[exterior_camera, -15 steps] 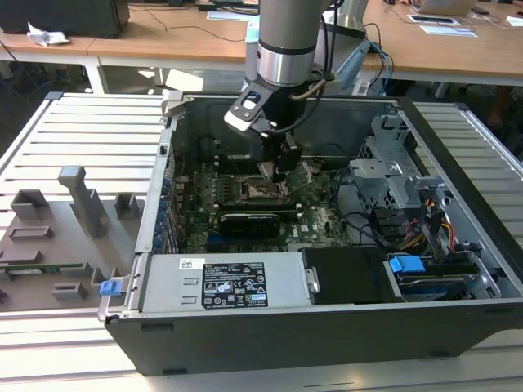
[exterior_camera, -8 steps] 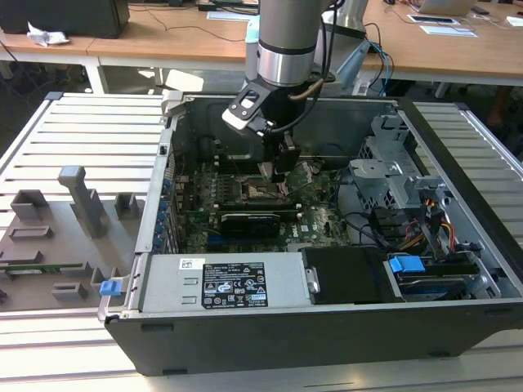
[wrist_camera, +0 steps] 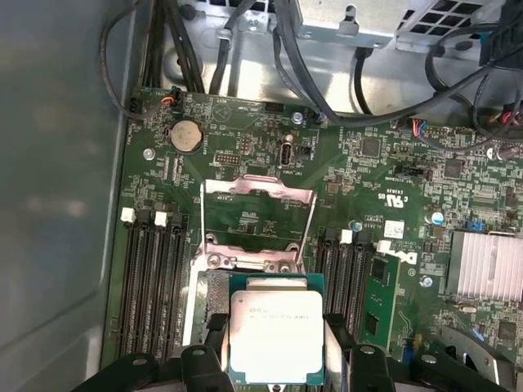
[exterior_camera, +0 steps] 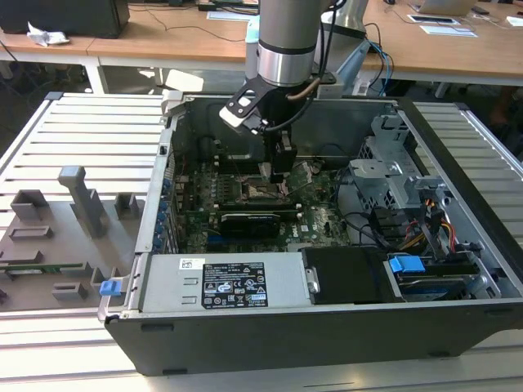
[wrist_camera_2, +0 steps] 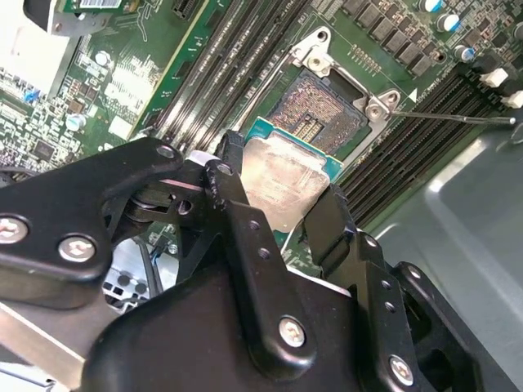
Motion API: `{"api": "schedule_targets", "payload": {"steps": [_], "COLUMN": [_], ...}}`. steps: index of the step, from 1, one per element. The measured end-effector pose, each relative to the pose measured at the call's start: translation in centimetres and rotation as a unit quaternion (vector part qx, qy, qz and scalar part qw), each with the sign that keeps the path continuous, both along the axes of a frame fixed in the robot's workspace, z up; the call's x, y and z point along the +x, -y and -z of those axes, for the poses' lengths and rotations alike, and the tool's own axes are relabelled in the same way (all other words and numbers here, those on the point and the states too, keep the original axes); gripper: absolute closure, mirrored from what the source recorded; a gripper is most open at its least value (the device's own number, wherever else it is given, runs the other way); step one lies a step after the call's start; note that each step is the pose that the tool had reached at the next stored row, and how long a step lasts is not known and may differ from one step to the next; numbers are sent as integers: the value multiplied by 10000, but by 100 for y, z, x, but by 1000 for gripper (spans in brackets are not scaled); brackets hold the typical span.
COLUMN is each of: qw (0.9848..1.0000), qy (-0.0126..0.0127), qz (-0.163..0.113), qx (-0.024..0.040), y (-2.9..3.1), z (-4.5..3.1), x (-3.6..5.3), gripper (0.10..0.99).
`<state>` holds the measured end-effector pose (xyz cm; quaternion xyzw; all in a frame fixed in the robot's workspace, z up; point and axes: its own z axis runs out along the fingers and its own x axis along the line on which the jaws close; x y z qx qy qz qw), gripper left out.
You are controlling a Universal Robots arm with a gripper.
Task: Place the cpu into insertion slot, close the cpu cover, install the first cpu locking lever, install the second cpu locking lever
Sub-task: 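Place the cpu into insertion slot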
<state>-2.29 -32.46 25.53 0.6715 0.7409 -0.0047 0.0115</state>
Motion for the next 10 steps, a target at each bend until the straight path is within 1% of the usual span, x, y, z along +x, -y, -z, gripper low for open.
{"api": "schedule_targets", "payload": {"steps": [5, 10], "qw": [9999, 9994], "qy": [0, 0], "qz": [148, 348], "qx": [-9, -20], "y": [0, 0], "z": [1, 1], "x": [0, 0], "gripper": [545, 545]}}
